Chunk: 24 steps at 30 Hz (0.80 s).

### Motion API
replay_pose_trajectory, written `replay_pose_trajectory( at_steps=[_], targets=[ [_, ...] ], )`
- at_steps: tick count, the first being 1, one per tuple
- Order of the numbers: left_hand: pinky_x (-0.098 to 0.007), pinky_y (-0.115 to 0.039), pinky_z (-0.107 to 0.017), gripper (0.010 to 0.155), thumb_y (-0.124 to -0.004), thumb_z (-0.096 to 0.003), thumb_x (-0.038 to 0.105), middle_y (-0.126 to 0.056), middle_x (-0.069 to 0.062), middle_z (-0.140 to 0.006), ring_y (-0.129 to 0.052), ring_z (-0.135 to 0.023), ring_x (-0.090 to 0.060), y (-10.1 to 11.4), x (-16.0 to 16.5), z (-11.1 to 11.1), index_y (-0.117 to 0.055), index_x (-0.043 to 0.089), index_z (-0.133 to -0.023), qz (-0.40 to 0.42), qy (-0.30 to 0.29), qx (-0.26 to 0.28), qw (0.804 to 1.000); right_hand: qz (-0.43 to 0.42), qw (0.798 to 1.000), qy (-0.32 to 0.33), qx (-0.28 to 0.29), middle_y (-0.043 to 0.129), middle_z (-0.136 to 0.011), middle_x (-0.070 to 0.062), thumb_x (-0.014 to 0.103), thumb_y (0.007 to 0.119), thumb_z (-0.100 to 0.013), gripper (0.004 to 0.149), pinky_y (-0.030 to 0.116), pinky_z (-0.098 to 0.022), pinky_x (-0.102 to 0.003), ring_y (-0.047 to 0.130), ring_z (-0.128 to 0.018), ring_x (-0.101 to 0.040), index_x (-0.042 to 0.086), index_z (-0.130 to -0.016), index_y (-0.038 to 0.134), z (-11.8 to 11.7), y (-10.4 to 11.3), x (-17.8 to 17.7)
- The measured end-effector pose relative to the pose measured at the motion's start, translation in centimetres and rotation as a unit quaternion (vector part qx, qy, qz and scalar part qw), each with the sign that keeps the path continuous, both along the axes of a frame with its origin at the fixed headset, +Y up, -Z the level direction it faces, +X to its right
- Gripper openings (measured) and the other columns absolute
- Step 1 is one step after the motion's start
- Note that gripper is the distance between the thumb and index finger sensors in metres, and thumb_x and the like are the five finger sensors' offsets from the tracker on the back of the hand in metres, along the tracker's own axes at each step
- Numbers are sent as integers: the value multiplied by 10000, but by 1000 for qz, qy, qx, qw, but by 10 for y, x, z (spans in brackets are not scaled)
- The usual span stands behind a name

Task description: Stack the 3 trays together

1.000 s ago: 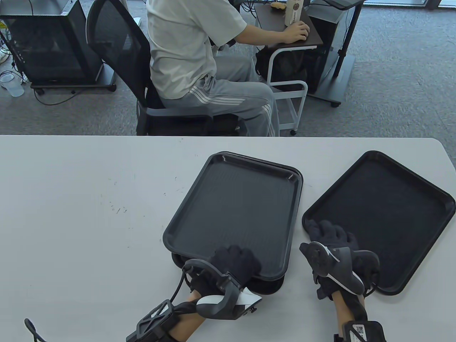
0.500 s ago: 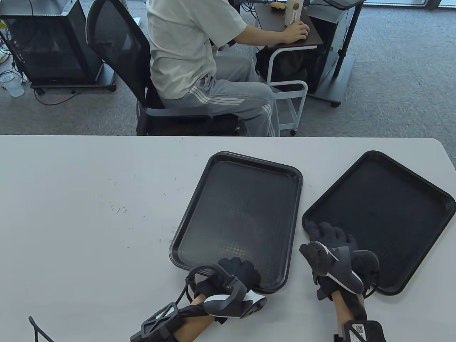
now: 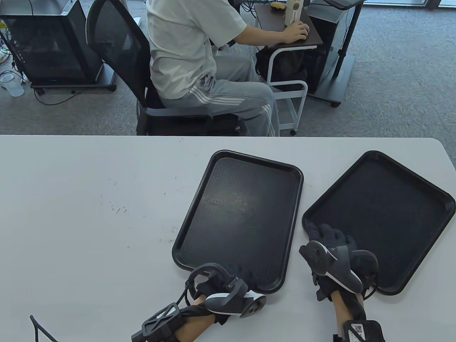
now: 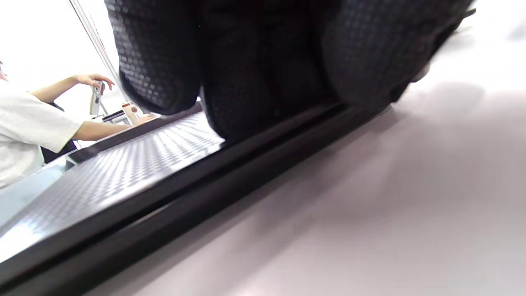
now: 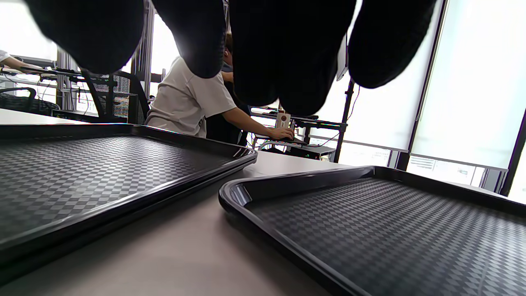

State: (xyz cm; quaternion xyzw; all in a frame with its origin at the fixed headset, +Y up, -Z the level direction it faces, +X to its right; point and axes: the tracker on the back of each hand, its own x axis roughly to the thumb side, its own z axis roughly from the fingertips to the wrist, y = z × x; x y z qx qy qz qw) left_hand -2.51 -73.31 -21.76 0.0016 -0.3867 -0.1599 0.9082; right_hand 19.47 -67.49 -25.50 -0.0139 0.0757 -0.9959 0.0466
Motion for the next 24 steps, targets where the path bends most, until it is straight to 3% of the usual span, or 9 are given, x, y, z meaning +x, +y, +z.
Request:
replay_pose_trajectory(
  at_steps=[6,12,18,24],
  targets=[
    [-508,-787,-682,658,-856,-385,539,-883,35,-1024,-980,-887,-277,17,-9,-4,-753,370,-1013,43,14,4,999,-3,1000,-2,3,821,-1023,-83,590,751,-407,624,733,-610,-579,890,-871,-340,345,-972,654,0,1,1],
    [-557,-670,-760,721,-827,-386,583,-794,28,-1119,-858,-1021,-323,66,-37,-11,-680,391,-1065,104,50,40,993,-6,1000,-3,9,819,-1025,-84,593,748,-408,624,734,-609,-580,890,-872,-339,345,-973,653,0,3,3],
    [-587,-604,-788,745,-818,-389,598,-748,23,-1161,-783,-1079,-351,106,-89,-19,-652,394,-1087,145,99,88,981,-9,1000,-2,12,820,-1024,-83,594,747,-408,625,734,-610,-579,891,-872,-339,345,-973,653,0,2,3],
    [-595,-584,-797,750,-817,-390,599,-731,24,-1173,-757,-1096,-357,117,-144,-24,-641,399,-1091,163,154,112,968,-8,1000,-1,13,822,-1022,-83,594,747,-408,624,734,-609,-579,890,-872,-340,345,-972,654,0,1,3]
  ],
)
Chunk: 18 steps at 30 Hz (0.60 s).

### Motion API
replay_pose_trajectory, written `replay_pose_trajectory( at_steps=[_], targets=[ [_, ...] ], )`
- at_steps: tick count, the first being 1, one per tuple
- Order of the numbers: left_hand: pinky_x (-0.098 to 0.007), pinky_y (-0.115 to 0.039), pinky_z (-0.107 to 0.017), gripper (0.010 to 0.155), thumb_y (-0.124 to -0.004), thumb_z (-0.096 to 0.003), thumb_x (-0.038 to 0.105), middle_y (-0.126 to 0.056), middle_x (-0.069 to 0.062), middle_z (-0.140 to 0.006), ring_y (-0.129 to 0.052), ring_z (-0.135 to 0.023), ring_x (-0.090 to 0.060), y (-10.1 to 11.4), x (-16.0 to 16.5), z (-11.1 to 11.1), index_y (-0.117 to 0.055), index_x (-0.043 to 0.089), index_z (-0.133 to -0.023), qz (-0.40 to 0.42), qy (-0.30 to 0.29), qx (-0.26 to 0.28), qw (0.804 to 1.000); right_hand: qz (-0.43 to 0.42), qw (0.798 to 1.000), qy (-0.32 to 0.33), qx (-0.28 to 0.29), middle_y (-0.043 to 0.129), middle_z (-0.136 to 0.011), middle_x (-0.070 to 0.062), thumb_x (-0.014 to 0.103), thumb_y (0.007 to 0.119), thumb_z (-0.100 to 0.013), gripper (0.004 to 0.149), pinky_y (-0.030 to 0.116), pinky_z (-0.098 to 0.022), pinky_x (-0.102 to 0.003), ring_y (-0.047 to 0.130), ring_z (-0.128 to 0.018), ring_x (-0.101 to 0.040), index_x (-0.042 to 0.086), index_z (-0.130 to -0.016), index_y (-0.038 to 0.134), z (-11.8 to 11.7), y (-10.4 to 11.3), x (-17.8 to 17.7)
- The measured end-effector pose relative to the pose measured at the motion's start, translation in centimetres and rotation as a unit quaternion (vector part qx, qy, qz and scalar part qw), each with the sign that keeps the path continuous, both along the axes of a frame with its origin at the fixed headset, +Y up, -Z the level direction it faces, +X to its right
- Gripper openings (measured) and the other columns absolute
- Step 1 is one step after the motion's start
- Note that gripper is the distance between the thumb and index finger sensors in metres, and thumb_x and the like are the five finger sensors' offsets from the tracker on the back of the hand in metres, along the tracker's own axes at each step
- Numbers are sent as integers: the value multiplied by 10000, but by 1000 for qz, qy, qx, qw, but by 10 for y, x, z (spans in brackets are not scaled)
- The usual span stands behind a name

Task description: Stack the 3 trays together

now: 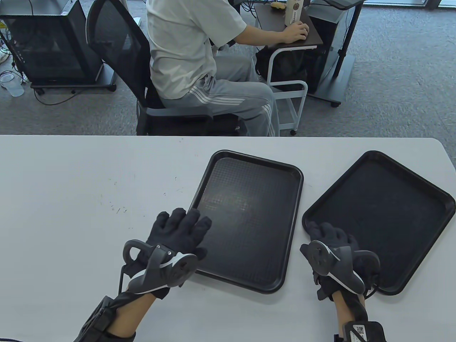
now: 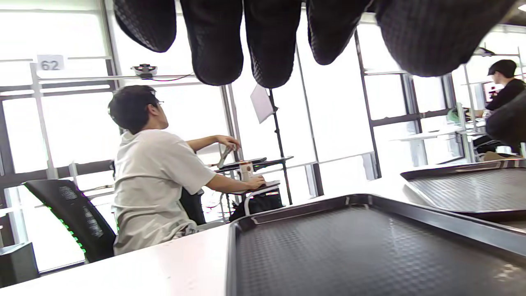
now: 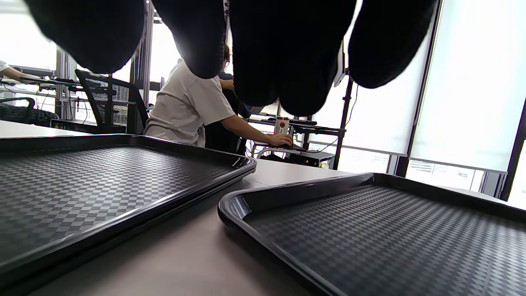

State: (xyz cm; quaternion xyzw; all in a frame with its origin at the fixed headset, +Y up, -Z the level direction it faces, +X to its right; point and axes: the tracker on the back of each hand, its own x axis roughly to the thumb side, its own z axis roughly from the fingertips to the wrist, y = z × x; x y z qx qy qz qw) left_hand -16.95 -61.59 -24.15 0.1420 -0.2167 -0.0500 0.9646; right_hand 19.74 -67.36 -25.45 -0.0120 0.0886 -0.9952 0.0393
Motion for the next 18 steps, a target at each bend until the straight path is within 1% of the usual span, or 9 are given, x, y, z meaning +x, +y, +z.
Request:
replay_pose_trajectory(
  at_steps=[3,8,10,14,18],
  targets=[
    [-597,-580,-798,747,-815,-392,601,-731,25,-1174,-755,-1098,-357,-6,-24,-1,-644,401,-1091,13,23,12,1000,3,1000,2,-1,819,-1024,-80,596,746,-408,625,734,-609,-579,892,-871,-338,345,-973,654,0,-1,-1],
    [-603,-566,-801,753,-813,-392,607,-718,27,-1181,-745,-1102,-366,-21,-47,-4,-636,402,-1094,19,55,9,998,4,1000,2,0,822,-1022,-81,593,747,-408,625,735,-609,-579,893,-870,-338,344,-973,654,0,-1,-2],
    [-604,-565,-801,754,-812,-392,608,-721,25,-1179,-744,-1101,-368,-27,-51,-5,-636,400,-1094,26,61,9,998,6,1000,1,0,821,-1022,-81,594,747,-408,624,735,-609,-578,892,-870,-338,344,-973,654,1,-1,-2],
    [-601,-569,-800,756,-810,-391,612,-722,25,-1178,-747,-1100,-365,-35,-55,-5,-636,397,-1095,12,66,1,998,8,1000,-3,-1,820,-1024,-81,593,748,-408,624,735,-609,-578,890,-872,-337,345,-972,655,0,-3,-1],
    [-600,-571,-798,758,-810,-390,611,-722,25,-1178,-754,-1096,-363,-39,-56,-4,-636,395,-1096,14,67,-12,998,17,1000,-25,4,808,-1032,-87,593,751,-406,627,733,-610,-578,879,-880,-344,344,-973,653,-3,-8,4]
  ],
)
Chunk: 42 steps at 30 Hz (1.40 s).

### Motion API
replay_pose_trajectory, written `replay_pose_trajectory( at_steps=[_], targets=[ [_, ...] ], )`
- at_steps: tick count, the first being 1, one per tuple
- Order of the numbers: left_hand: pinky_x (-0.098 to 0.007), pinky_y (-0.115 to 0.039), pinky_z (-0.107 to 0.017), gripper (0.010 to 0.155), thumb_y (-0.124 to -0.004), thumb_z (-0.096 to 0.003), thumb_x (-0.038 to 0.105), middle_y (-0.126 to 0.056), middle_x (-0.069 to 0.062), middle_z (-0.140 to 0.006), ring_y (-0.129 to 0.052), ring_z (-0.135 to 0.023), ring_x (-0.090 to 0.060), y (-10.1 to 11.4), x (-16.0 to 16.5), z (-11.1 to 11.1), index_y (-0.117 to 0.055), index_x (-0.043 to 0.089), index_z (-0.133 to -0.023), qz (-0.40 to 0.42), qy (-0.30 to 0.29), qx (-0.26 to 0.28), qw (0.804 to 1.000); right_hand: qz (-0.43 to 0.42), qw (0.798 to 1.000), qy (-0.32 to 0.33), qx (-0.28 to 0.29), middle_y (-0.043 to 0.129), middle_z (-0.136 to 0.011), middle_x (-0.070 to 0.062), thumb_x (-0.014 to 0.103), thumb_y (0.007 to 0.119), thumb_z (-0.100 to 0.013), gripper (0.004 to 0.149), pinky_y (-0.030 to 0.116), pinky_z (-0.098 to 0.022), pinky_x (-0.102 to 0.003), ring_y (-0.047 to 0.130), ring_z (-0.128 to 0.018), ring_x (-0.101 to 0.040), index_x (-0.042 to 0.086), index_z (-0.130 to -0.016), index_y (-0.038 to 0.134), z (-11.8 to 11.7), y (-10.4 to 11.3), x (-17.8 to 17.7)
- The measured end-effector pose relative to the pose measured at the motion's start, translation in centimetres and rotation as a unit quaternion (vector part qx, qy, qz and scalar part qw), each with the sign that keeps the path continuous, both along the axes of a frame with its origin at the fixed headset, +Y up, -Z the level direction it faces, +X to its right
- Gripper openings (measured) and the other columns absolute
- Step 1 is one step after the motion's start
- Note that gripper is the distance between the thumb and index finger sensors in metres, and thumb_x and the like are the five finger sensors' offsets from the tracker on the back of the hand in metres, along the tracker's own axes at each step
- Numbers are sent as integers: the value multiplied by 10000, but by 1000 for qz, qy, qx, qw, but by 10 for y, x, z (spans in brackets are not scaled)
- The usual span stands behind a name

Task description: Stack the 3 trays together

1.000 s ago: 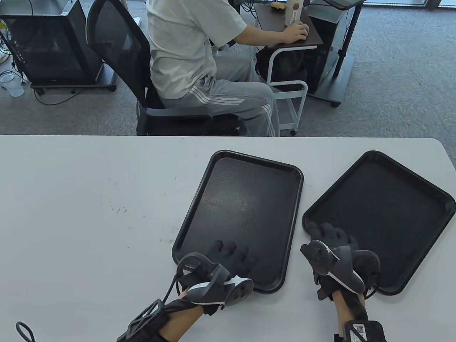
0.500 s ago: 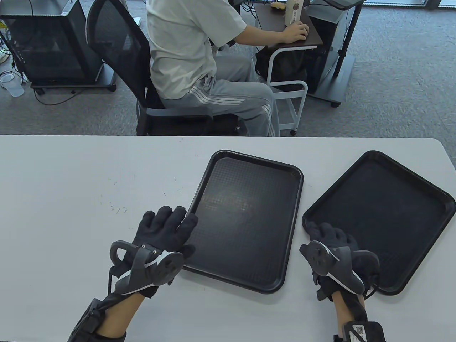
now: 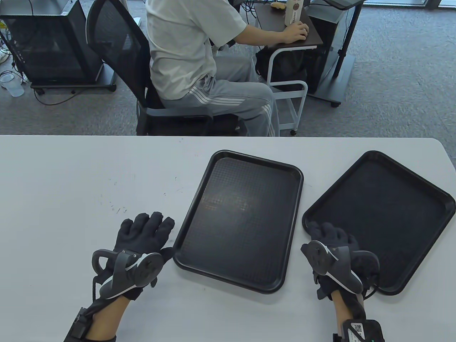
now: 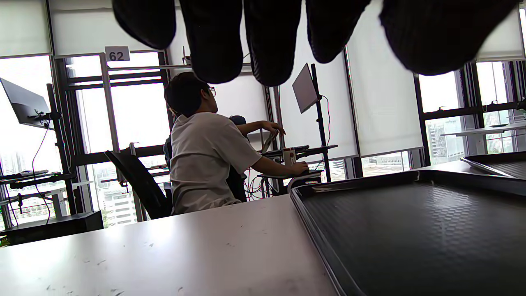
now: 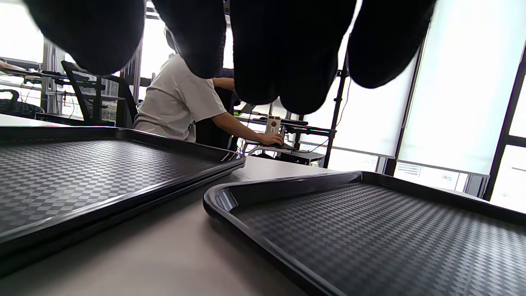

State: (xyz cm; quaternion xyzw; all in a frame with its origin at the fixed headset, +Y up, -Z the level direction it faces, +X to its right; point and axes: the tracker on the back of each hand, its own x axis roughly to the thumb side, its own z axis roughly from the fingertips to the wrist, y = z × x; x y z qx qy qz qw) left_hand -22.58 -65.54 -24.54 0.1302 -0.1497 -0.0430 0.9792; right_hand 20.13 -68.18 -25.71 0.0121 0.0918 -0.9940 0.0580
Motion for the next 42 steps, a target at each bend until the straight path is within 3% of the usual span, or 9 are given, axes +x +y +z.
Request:
replay_pose_trajectory(
  at_steps=[5,13,21,30,32,37,42],
  targets=[
    [-599,-572,-798,759,-809,-389,613,-723,25,-1178,-753,-1096,-363,0,0,1,-634,397,-1096,4,1,-8,1000,26,998,-49,-21,782,-1048,-91,593,756,-404,638,726,-613,-580,855,-896,-356,344,-980,642,-6,-14,13],
    [-598,-575,-796,755,-808,-390,612,-733,27,-1172,-759,-1092,-362,0,-2,1,-641,395,-1094,8,2,-16,1000,38,985,-127,-112,769,-1055,-97,579,770,-406,657,729,-611,-576,853,-894,-360,328,-994,618,-14,-48,44],
    [-596,-578,-796,752,-808,-391,610,-739,26,-1167,-772,-1085,-356,-1,-3,1,-645,393,-1092,12,2,-20,1000,63,970,-160,-169,837,-986,-65,522,817,-409,613,785,-573,-532,925,-832,-303,302,-964,676,-19,-72,57],
    [-594,-584,-793,745,-808,-392,607,-751,21,-1158,-784,-1076,-352,-2,-3,0,-653,392,-1089,12,2,-30,999,135,978,-123,-105,1013,-771,6,436,932,-357,458,913,-426,-434,1090,-603,-202,337,-799,870,-23,-69,44],
    [-594,-584,-793,744,-807,-392,606,-751,21,-1158,-785,-1076,-350,-2,-3,0,-654,392,-1088,13,2,-31,999,144,978,-123,-90,1016,-757,1,421,936,-353,458,918,-413,-431,1093,-586,-205,327,-796,870,-23,-66,40],
    [-594,-585,-793,745,-806,-393,607,-752,20,-1156,-788,-1073,-350,-1,-5,0,-653,390,-1089,17,5,-32,999,178,973,-148,24,941,-746,-6,367,919,-361,477,894,-430,-425,1018,-584,-209,302,-815,787,-21,-43,30],
    [-592,-589,-791,744,-806,-393,606,-752,16,-1156,-790,-1073,-346,-2,-6,0,-653,390,-1089,17,6,-37,999,186,968,-160,52,943,-653,47,402,1020,-304,503,893,-390,-394,994,-498,-166,339,-741,779,-18,-32,28]
  ],
)
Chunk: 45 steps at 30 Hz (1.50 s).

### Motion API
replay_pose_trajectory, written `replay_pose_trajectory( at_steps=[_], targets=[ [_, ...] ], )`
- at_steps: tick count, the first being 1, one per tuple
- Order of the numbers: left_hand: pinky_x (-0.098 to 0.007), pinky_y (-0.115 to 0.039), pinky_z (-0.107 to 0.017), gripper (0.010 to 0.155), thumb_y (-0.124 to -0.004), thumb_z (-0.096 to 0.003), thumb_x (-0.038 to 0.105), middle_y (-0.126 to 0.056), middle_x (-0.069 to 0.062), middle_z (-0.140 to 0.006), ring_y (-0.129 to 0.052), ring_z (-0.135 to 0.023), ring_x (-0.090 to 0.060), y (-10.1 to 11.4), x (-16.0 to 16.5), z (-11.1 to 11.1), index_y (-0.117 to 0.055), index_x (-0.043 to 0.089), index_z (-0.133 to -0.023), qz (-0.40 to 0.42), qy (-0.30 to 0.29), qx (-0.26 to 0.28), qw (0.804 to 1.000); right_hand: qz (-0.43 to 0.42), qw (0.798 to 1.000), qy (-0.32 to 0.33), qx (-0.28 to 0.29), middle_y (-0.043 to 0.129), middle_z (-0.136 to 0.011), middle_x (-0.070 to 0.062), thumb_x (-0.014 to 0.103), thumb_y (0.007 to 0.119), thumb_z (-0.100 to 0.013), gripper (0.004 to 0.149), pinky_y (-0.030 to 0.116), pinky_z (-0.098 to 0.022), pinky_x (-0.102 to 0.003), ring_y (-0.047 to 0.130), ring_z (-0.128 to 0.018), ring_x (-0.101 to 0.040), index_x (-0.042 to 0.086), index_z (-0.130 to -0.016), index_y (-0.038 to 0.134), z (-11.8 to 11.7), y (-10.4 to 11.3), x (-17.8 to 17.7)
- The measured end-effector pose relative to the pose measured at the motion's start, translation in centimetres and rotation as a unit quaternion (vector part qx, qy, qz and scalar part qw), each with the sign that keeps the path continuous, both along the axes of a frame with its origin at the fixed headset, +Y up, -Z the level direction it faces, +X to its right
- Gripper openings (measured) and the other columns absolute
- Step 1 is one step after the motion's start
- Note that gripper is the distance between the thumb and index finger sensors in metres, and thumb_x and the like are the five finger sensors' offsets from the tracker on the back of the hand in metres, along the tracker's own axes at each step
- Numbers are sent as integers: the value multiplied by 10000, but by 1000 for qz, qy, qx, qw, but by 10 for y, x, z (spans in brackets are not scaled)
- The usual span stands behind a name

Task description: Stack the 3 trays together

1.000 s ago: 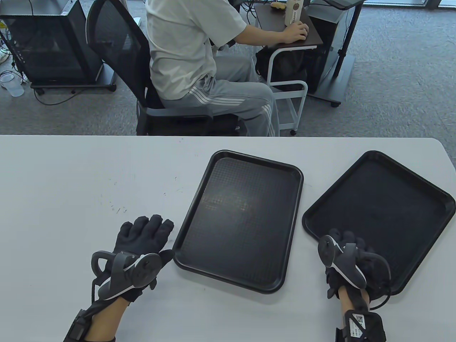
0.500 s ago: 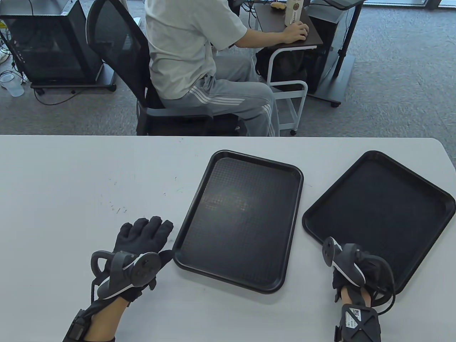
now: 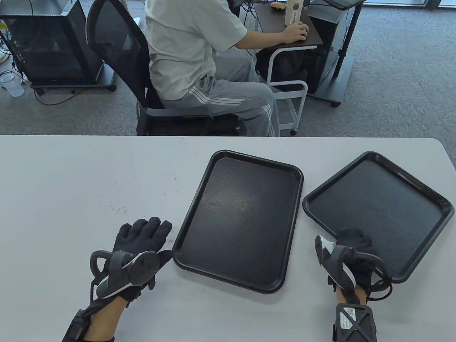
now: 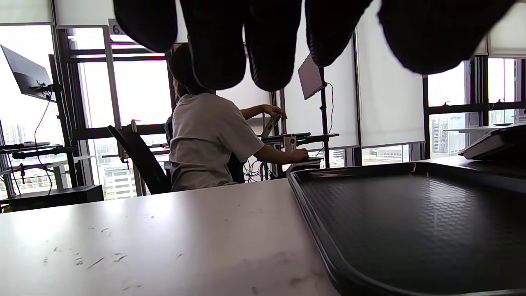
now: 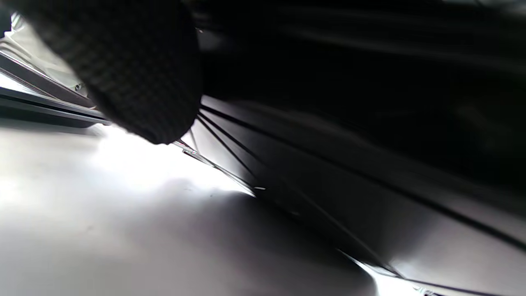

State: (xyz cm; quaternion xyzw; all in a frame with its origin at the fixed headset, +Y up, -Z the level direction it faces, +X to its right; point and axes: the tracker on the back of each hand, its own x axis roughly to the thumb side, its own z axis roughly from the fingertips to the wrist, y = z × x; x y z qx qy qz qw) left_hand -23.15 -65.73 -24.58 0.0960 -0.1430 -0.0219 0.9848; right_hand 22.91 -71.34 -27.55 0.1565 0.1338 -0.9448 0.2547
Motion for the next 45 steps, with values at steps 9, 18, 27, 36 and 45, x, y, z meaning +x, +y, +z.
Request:
replay_pose_trajectory(
  at_steps=[9,18,27,36,45],
  targets=[
    [-591,-591,-790,741,-805,-394,605,-753,12,-1156,-793,-1070,-345,-1,2,-1,-655,391,-1088,-4,-5,-11,1000,2,1000,15,1,939,-569,98,388,1025,-329,381,884,-356,-368,974,-435,-135,416,-629,792,6,24,-4],
    [-592,-589,-790,742,-804,-395,604,-754,12,-1154,-793,-1070,-344,-1,1,-2,-656,388,-1088,-3,-5,-11,1000,-11,981,93,171,944,-629,94,389,1053,-294,433,882,-386,-384,984,-486,-152,452,-645,807,38,63,-8],
    [-591,-589,-791,743,-804,-394,605,-755,14,-1154,-792,-1070,-344,-2,1,-2,-655,388,-1088,-4,-1,-19,1000,13,946,206,248,933,-645,93,397,1047,-304,446,884,-390,-380,983,-493,-149,446,-666,791,61,82,-54],
    [-592,-589,-790,741,-803,-395,605,-755,10,-1154,-792,-1071,-343,-7,-2,-7,-656,389,-1088,-7,10,-36,999,21,920,298,255,939,-641,101,411,1049,-299,454,896,-378,-368,995,-481,-138,450,-671,791,78,87,-99],
    [-590,-590,-790,740,-803,-395,604,-756,11,-1153,-795,-1068,-343,-13,-9,-15,-657,388,-1088,-4,26,-50,998,24,907,356,223,945,-638,105,425,1048,-290,458,906,-373,-362,1005,-473,-129,455,-670,795,81,80,-129]
  ],
)
